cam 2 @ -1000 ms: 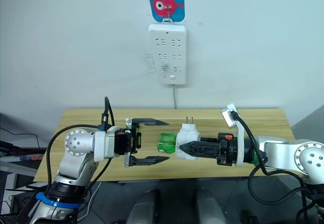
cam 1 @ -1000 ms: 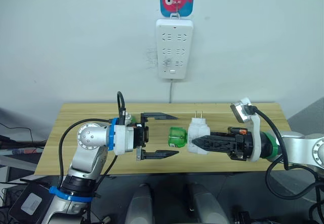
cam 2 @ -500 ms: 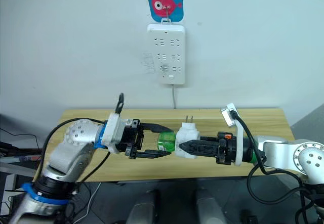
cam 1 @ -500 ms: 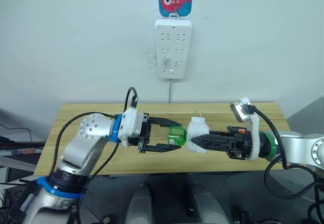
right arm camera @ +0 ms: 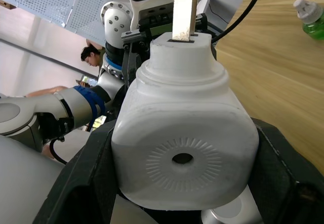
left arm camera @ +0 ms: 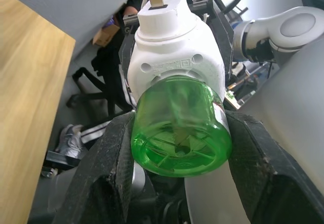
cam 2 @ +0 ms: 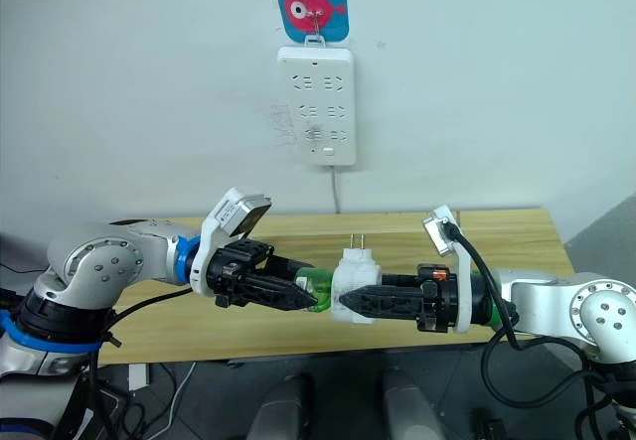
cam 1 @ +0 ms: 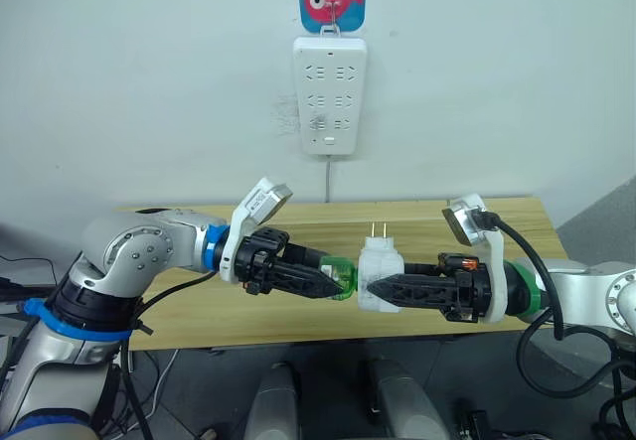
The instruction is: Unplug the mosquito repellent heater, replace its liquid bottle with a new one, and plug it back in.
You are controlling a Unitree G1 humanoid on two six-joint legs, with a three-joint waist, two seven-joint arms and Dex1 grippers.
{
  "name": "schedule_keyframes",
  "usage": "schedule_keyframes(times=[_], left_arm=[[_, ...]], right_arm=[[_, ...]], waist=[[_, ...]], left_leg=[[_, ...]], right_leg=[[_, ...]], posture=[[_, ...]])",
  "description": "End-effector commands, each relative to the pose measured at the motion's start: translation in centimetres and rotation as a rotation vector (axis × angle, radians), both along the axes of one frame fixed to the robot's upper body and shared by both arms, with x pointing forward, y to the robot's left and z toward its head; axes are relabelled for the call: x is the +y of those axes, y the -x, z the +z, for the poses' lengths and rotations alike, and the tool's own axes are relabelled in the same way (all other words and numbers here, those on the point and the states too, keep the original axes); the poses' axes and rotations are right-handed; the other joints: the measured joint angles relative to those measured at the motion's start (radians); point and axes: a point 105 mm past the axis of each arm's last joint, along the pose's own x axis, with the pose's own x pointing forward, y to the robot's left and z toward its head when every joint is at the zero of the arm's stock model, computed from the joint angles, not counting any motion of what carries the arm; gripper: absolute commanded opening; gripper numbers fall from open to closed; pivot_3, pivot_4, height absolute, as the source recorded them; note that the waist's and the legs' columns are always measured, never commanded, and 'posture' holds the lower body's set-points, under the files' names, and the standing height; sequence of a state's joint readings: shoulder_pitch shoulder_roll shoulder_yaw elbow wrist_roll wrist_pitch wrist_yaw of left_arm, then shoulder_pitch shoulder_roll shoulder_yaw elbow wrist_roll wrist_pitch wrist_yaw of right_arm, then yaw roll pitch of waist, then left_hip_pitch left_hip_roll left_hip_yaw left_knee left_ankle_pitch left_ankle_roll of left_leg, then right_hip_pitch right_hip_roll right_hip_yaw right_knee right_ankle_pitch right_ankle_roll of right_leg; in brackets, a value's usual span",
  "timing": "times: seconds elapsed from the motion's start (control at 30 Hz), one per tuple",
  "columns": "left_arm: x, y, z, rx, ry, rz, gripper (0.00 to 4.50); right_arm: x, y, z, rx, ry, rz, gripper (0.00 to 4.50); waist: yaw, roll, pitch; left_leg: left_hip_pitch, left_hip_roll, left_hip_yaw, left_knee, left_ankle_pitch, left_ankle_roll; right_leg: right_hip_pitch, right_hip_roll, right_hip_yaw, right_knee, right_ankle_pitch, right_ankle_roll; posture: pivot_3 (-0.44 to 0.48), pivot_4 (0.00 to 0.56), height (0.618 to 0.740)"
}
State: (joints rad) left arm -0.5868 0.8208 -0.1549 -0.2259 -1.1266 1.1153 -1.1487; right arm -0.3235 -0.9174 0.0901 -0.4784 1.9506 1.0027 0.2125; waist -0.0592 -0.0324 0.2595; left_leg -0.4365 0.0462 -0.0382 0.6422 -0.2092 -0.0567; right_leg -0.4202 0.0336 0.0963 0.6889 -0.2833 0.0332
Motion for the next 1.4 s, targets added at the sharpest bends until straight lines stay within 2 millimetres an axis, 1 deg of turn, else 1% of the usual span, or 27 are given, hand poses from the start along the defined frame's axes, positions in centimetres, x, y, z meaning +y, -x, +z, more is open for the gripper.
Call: schedule_keyframes(times=[0.03, 0.1, 0.17, 0.23, 0.3, 0.33, 0.37, 0.43, 0.5, 0.57, 0.67, 0.73, 0.83, 0.93, 1.0, 1.03, 1.1, 1.17, 1.23, 1.27, 1.3, 1.33, 1.37, 1.4], left_arm=[[1.5, -0.5, -0.3, -0.131, -0.046, 0.066, 3.20], [2.0, -0.3, -1.6, -0.239, -0.083, 0.062, 3.84], [2.6, -0.6, -2.8, -0.353, -0.108, 0.083, 4.49], [3.0, -0.5, -3.4, -0.451, -0.121, 0.063, 4.50], [2.6, -1.0, -3.5, -0.652, -0.075, 0.084, 4.50], [2.2, -1.2, -3.3, -0.773, -0.030, 0.106, 4.50], [2.0, -1.3, -3.1, -0.851, 0.002, 0.123, 4.50], [1.6, -0.9, -2.9, -0.966, 0.073, 0.115, 4.50], [1.0, -0.5, -2.0, -1.117, 0.179, 0.127, 4.50], [0.5, -0.2, -1.7, -1.191, 0.235, 0.132, 4.50], [-0.3, -0.2, -1.3, -1.243, 0.276, 0.120, 4.50], [-0.7, -0.3, -1.0, -1.265, 0.298, 0.101, 4.50], [-1.1, 0.0, -1.1, -1.266, 0.315, 0.062, 4.50], [-1.3, 0.3, -1.3, -1.248, 0.323, 0.029, 3.89], [-1.3, 0.6, -1.3, -1.262, 0.323, 0.003, 3.27], [-1.2, 0.5, -1.1, -1.263, 0.323, 0.008, 2.90], [-1.0, 0.4, -0.7, -1.267, 0.303, -0.007, 2.29], [-0.7, 0.2, -0.4, -1.214, 0.253, -0.034, 2.25], [-0.4, -0.7, -0.4, -1.019, 0.133, -0.020, 2.25], [-0.3, -1.2, -0.4, -0.884, 0.073, 0.018, 2.25], [0.0, -1.8, -0.1, -0.686, 0.029, 0.064, 2.25], [0.4, -1.7, 0.1, -0.453, -0.010, 0.071, 2.25], [0.9, -1.0, 0.4, -0.262, -0.041, 0.039, 2.25], [1.5, 0.1, 0.8, -0.121, -0.061, -0.026, 2.25]], right_arm=[[-0.7, -0.1, 0.7, -0.017, -0.005, -0.013, 3.00], [-0.7, -0.2, 0.7, -0.016, -0.005, -0.017, 3.00], [-0.8, -0.3, 0.8, -0.016, -0.007, -0.023, 3.00], [-0.9, -0.3, 0.8, -0.016, -0.008, -0.025, 3.00], [-0.9, -0.3, 0.8, -0.015, -0.009, -0.028, 3.00], [-0.9, -0.3, 0.7, -0.014, -0.008, -0.028, 3.00], [-0.9, -0.3, 0.7, -0.014, -0.007, -0.027, 3.00], [-0.9, -0.3, 0.7, -0.013, -0.008, -0.027, 3.00], [-0.8, -0.3, 0.7, -0.014, -0.008, -0.026, 3.00], [-0.8, -0.3, 0.7, -0.014, -0.007, -0.024, 3.00], [-0.7, -0.3, 0.7, -0.015, -0.006, -0.023, 3.00], [-0.7, -0.3, 0.7, -0.016, -0.007, -0.022, 3.00], [-0.6, -0.3, 0.7, -0.016, -0.008, -0.020, 3.00], [-0.6, -0.3, 0.7, -0.018, -0.009, -0.020, 3.00], [-0.5, -0.3, 0.7, -0.018, -0.010, -0.022, 3.00], [-0.5, -0.3, 0.7, -0.019, -0.009, -0.023, 3.00], [-0.6, -0.2, 0.7, -0.018, -0.007, -0.025, 3.00], [-0.8, -0.2, 0.6, -0.017, -0.002, -0.029, 3.00], [-0.9, -0.2, 0.6, -0.015, 0.004, -0.031, 3.00], [-0.9, -0.1, 0.5, -0.014, 0.007, -0.032, 3.00], [-1.0, -0.1, 0.5, -0.014, 0.009, -0.032, 3.00], [-1.0, -0.1, 0.5, -0.014, 0.012, -0.030, 3.00], [-0.9, -0.1, 0.5, -0.016, 0.014, -0.027, 3.00], [-0.9, -0.1, 0.5, -0.016, 0.014, -0.026, 3.00]], waist=[[-0.001, 0.000, 0.000], [0.000, 0.000, 0.000], [0.002, 0.001, 0.000], [0.005, 0.001, 0.000], [0.009, 0.001, 0.000], [0.011, 0.001, 0.000], [0.014, 0.001, 0.000], [0.021, 0.001, 0.000], [0.027, 0.001, 0.000], [0.028, 0.001, 0.000], [0.027, 0.001, 0.000], [0.027, 0.001, 0.000], [0.026, 0.001, 0.000], [0.025, 0.001, 0.000], [0.025, 0.001, 0.000], [0.025, 0.001, 0.000], [0.025, 0.001, 0.000], [0.025, 0.001, 0.000], [0.024, 0.001, 0.000], [0.022, 0.001, 0.000], [0.021, 0.000, 0.000], [0.020, 0.000, 0.001], [0.019, 0.000, 0.001], [0.017, 0.001, 0.001]], left_leg=[[0.000, 0.000, 0.000, 0.000, 0.000, 0.000], [0.000, 0.000, 0.001, 0.000, 0.000, 0.000], [0.001, 0.000, 0.001, -0.001, 0.000, 0.000], [0.001, 0.000, 0.001, -0.001, 0.000, 0.000], [0.000, 0.000, 0.001, -0.001, 0.000, 0.000], [0.001, 0.000, 0.002, -0.001, 0.000, 0.000], [0.000, 0.000, 0.002, -0.001, 0.000, 0.000], [0.000, 0.001, 0.003, -0.001, 0.000, 0.000], [0.000, 0.000, 0.004, -0.001, 0.000, 0.000], [-0.001, 0.000, 0.004, -0.001, 0.000, 0.000], [-0.001, 0.000, 0.004, -0.001, 0.000, 0.000], [-0.001, 0.000, 0.004, 0.000, 0.000, 0.000], [-0.001, 0.000, 0.004, 0.001, 0.000, 0.000], [-0.001, 0.000, 0.005, 0.001, 0.000, 0.000], [-0.001, 0.000, 0.005, 0.000, 0.000, 0.000], [-0.001, 0.000, 0.004, 0.000, 0.000, 0.000], [-0.001, 0.000, 0.004, 0.001, 0.000, 0.000], [-0.001, 0.000, 0.004, 0.001, 0.000, 0.000], [-0.001, 0.000, 0.004, 0.001, 0.000, 0.000], [-0.001, 0.000, 0.003, 0.001, 0.000, 0.000], [-0.001, 0.000, 0.003, 0.001, 0.000, 0.000], [-0.001, 0.001, 0.003, 0.001, 0.000, 0.000], [-0.001, 0.000, 0.001, 0.001, 0.000, 0.000], [-0.002, 0.000, 0.000, 0.001, 0.000, 0.000]], right_leg=[[0.000, 0.000, 0.000, 0.000, 0.000, 0.000], [-0.001, 0.000, 0.001, 0.000, 0.000, 0.000], [0.000, 0.000, 0.000, 0.000, 0.000, -0.001], [0.000, -0.001, 0.000, 0.000, 0.000, -0.001], [0.000, -0.001, 0.001, -0.001, 0.000, -0.001], [0.000, -0.001, 0.001, -0.001, 0.000, -0.001], [0.000, -0.002, 0.001, -0.002, 0.000, -0.001], [0.000, -0.004, 0.001, -0.003, 0.000, -0.001], [0.000, -0.004, 0.002, -0.005, 0.001, 0.000], [0.000, -0.004, 0.002, -0.005, 0.002, 0.000], [0.001, -0.003, 0.002, -0.006, 0.003, 0.001], [0.001, -0.002, 0.002, -0.006, 0.003, 0.001], [0.001, -0.001, 0.002, -0.006, 0.004, 0.002], [0.001, -0.001, 0.003, -0.006, 0.004, 0.002], [0.001, -0.001, 0.003, -0.006, 0.004, 0.002], [0.001, -0.001, 0.003, -0.006, 0.004, 0.002], [0.001, -0.001, 0.003, -0.006, 0.004, 0.002], [0.001, -0.001, 0.002, -0.006, 0.004, 0.002], [0.001, -0.001, 0.003, -0.006, 0.004, 0.002], [0.001, -0.001, 0.002, -0.006, 0.004, 0.002], [0.001, -0.001, 0.002, -0.005, 0.004, 0.002], [0.001, -0.001, 0.002, -0.005, 0.004, 0.002], [0.001, -0.001, 0.000, -0.005, 0.004, 0.002], [0.001, 0.000, -0.001, -0.005, 0.004, 0.002]], posture=[[-0.035, 0.242, 0.740], [-0.035, 0.242, 0.740], [-0.040, 0.245, 0.740], [-0.036, 0.244, 0.740], [-0.036, 0.245, 0.740], [-0.036, 0.246, 0.740], [-0.037, 0.246, 0.740], [-0.037, 0.245, 0.740], [-0.036, 0.244, 0.740], [-0.037, 0.244, 0.740], [-0.036, 0.243, 0.740], [-0.036, 0.244, 0.740], [-0.038, 0.245, 0.740], [-0.041, 0.246, 0.740], [-0.044, 0.248, 0.740], [-0.046, 0.248, 0.740], [-0.043, 0.250, 0.740], [-0.039, 0.251, 0.740], [-0.034, 0.251, 0.740], [-0.034, 0.251, 0.740], [-0.026, 0.250, 0.740], [-0.025, 0.249, 0.740], [-0.026, 0.249, 0.740], [-0.026, 0.249, 0.740]])
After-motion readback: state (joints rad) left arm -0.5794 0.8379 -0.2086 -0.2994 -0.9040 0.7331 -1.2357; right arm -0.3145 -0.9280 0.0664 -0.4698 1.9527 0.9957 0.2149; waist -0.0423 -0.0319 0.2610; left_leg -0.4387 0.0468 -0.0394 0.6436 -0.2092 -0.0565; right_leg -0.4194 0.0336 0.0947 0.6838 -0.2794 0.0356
